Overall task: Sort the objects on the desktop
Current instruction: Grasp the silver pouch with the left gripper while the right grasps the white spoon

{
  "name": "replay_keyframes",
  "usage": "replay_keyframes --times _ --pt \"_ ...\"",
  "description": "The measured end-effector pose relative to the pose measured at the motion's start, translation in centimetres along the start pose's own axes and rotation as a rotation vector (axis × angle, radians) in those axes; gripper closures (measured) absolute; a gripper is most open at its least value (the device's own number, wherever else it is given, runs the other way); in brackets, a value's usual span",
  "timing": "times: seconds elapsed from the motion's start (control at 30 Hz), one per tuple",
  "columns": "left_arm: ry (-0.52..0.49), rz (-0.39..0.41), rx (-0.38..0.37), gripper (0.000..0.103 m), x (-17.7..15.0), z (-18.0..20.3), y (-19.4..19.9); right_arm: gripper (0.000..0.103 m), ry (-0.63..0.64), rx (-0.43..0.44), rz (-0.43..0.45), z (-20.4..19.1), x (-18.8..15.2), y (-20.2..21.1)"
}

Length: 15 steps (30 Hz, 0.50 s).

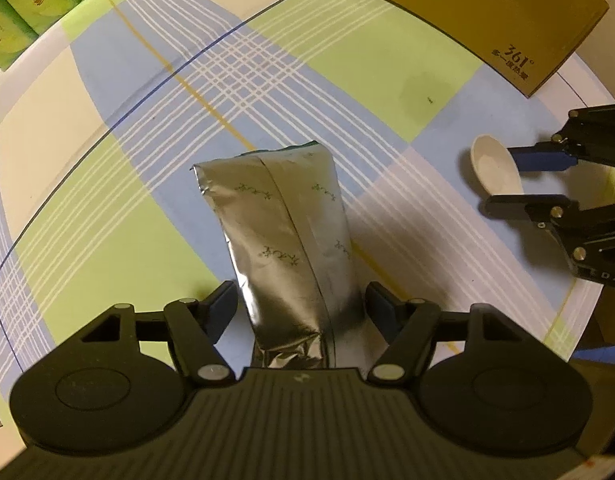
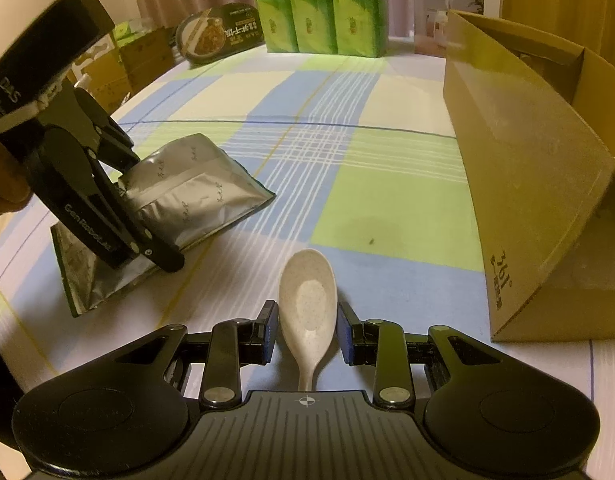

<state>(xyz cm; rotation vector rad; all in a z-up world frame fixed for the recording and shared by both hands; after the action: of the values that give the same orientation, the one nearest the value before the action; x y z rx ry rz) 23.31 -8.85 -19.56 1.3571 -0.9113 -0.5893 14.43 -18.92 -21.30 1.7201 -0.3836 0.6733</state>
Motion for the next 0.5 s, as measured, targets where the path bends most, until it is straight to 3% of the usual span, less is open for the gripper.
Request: replay_keyframes --times 0.07,0.17,0.3,0.5 --pt "-0.002 0.01 -0.023 0.054 0.1 0.4 0.2 0.075 0.007 -0.004 -0.004 -0.1 -0.1 -0.2" --pt "-0.051 0.011 -0.001 0.059 0.0 1.0 0.5 0.075 0.021 -0.014 -0.002 -0.3 -0.1 -0.2" --pt "-0.118 0.008 0.013 0.061 -0.4 1.8 0.7 0.075 0.031 -0.018 -0.002 -0.3 0.0 -0.4" --pt "-0.116 0.016 0.009 0.059 -0.5 1.6 0.7 0.069 0.074 -0.031 -0.001 -0.7 0.2 -0.9"
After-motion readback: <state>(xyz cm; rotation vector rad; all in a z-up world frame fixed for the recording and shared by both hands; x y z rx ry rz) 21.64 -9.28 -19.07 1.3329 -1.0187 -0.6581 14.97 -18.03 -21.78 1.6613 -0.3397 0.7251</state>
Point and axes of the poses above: each gripper's, at about its wrist camera, not at the fingertips, and y roughly against the way its jaws point, z to its right, x to its top, the point moved 10 cm from there along -y, roughly the way its jaws point, and after that the axes turned 2 degrees about -y, right-handed, at the moved point
